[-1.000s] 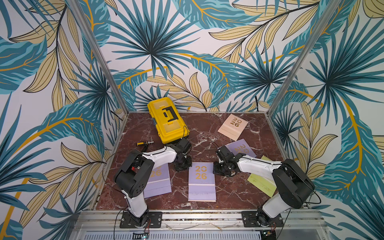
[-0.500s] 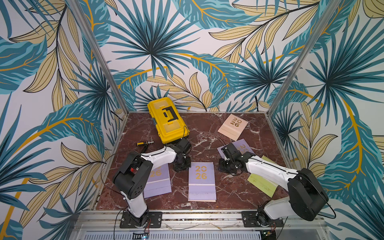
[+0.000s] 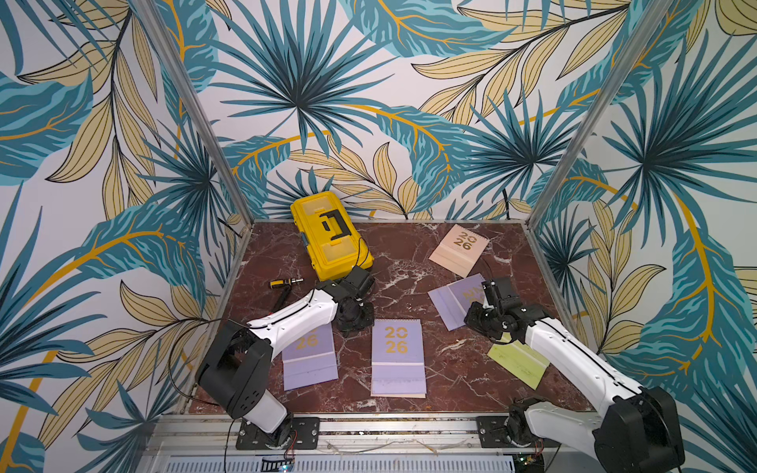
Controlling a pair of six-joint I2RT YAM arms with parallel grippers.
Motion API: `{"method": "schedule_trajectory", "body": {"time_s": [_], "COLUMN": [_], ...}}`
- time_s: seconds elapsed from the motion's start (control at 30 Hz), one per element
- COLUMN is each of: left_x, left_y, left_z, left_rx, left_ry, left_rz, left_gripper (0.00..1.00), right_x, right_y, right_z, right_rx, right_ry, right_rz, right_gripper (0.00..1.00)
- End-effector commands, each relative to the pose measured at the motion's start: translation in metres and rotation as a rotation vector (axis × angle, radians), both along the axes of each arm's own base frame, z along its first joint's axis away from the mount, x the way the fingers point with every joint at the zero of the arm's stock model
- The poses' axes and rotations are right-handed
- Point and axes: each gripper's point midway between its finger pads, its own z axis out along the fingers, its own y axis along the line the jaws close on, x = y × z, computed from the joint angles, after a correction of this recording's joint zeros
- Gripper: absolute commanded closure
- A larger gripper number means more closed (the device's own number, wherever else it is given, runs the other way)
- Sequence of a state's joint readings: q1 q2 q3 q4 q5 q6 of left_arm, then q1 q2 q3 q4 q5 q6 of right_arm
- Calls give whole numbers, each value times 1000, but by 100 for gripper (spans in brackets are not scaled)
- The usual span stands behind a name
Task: Stack the calendars
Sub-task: Pick up the calendar at the center of the board.
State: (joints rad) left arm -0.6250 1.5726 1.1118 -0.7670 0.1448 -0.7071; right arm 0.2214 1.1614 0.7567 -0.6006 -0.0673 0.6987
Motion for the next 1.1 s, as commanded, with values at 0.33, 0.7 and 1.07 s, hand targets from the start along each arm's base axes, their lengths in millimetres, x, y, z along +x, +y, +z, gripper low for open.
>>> {"method": "schedule_trajectory", "body": {"time_s": [0.33,0.7,1.07], "left_x": [67,141,175], "left_y": [-97,-179,-216], "left_z": [49,32,-14], "left_rx": [-141,-260,-301], "left_ry": [-85,-102,-85], "left_rz": [-143,-195,-179], "left_gripper": [100,100,100], "right_x": [-11,1,28], "right_y": [-30,-50,-54], "right_z": [-21,-40,-49], "right_rx": [243,339,416], "right_ry": [2,-43,-45], "right_rz": [-276,-455,-499], "right_gripper": [10,5,5]}}
